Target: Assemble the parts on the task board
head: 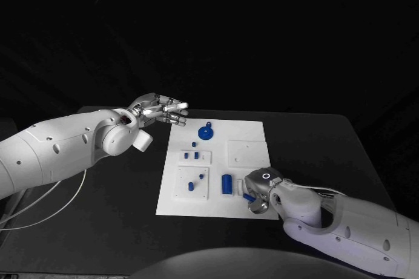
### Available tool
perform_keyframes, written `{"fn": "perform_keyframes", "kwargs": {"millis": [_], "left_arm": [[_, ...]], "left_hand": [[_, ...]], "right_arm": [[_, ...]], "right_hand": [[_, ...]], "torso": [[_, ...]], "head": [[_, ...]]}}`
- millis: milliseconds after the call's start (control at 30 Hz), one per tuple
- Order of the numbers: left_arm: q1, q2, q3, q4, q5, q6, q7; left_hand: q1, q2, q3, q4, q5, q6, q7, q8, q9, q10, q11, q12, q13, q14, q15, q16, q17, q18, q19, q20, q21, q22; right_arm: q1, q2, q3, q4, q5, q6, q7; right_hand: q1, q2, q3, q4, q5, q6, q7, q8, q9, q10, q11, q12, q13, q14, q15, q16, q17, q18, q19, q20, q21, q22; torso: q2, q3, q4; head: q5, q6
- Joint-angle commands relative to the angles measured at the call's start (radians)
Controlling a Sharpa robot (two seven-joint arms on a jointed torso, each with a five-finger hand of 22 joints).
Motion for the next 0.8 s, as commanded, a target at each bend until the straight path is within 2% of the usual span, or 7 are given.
{"fn": "perform_keyframes", "kwargs": {"millis": [33,200,333,433,633,800], "left_arm": [[0.0,0.001,0.0,0.002,-0.007,0.019,0.0],[0.0,0.002,0.0,0.002,-0.009,0.02,-0.002],[0.0,0.001,0.0,0.002,-0.01,0.021,-0.004],[0.0,0.0,0.0,0.002,-0.011,0.022,-0.005],[0.0,-0.001,0.0,0.003,-0.012,0.023,-0.008],[0.0,-0.001,0.0,0.003,-0.014,0.026,-0.011]], "left_hand": [[-0.003,-0.006,0.0,0.003,-0.001,-0.007,0.002,-0.001,-0.001,0.0,0.003,0.002,0.0,-0.002,0.001,-0.004,0.0,-0.005,-0.006,0.002,-0.002,-0.001],[-0.003,-0.006,0.0,0.003,-0.001,-0.007,0.002,-0.001,-0.001,0.0,0.003,0.002,0.0,-0.002,0.001,-0.004,0.0,-0.005,-0.006,0.002,-0.002,-0.001],[-0.003,-0.006,0.0,0.003,-0.001,-0.007,0.002,-0.001,-0.001,0.0,0.003,0.002,0.0,-0.002,0.001,-0.004,0.0,-0.005,-0.006,0.002,-0.002,-0.001],[-0.001,-0.007,0.001,0.002,-0.001,-0.006,0.002,-0.001,-0.001,0.0,0.003,0.001,0.0,-0.001,0.001,-0.004,0.0,-0.005,-0.006,0.001,-0.002,-0.001],[-0.001,-0.007,0.001,0.002,-0.001,-0.006,0.002,-0.001,-0.001,0.0,0.003,0.001,0.0,-0.001,0.001,-0.004,0.0,-0.005,-0.006,0.001,-0.002,-0.001],[0.001,-0.007,0.002,0.001,0.0,-0.006,0.002,-0.001,-0.001,0.001,0.003,0.002,0.0,-0.001,0.001,-0.005,0.0,-0.005,-0.006,0.001,-0.002,-0.001]], "right_arm": [[-0.022,-0.009,-0.019,-0.047,0.062,0.103,-0.011],[-0.022,-0.012,-0.019,-0.055,0.098,0.104,-0.003],[-0.022,-0.017,-0.019,-0.06,0.139,0.083,0.002],[-0.022,-0.023,-0.019,-0.061,0.168,0.054,0.004],[-0.021,-0.038,-0.017,-0.053,0.207,0.011,0.002],[-0.02,-0.055,-0.003,-0.038,0.242,-0.029,-0.016]], "right_hand": [[-0.003,0.027,0.034,-0.009,-0.001,-0.018,0.008,-0.002,-0.81,-0.003,-0.007,-0.001,0.002,0.003,-0.006,0.004,0.003,0.006,0.047,-0.007,0.005,0.063],[-0.017,0.061,0.104,-0.016,-0.024,-0.018,0.01,-0.003,-0.819,-0.007,-0.005,0.0,0.004,0.002,-0.005,0.007,0.009,0.007,0.046,-0.006,0.012,0.072],[-0.012,0.075,0.118,-0.025,-0.034,-0.007,0.008,-0.002,-0.825,-0.003,-0.006,0.006,0.006,0.003,-0.005,0.013,0.016,0.008,0.046,-0.006,0.022,0.076],[-0.002,0.083,0.08,-0.024,-0.044,0.004,0.005,-0.003,-0.829,0.001,-0.007,0.007,0.004,0.004,-0.004,0.016,0.019,0.006,0.047,-0.005,0.033,0.077],[0.004,0.086,0.048,-0.017,-0.068,0.024,-0.001,-0.002,-0.834,0.009,-0.01,0.01,0.003,0.006,-0.004,0.017,0.02,0.002,0.049,-0.005,0.043,0.077],[0.007,0.082,0.01,-0.014,-0.066,0.035,-0.005,-0.002,-0.835,0.013,-0.012,0.011,0.001,0.008,-0.005,0.016,0.018,0.0,0.049,-0.005,0.048,0.077]], "torso": [[0.0,-0.0002,0.0004],[0.0,-0.0007,-0.0001],[0.0,-0.0001,0.0004],[0.0,0.0002,0.0009],[0.0,-0.0001,-0.0002],[0.0,-0.0004,-0.001]], "head": [[0.0,-0.002],[0.002,-0.003],[0.002,-0.004],[0.002,-0.004],[0.003,-0.004],[0.003,-0.003]]}}
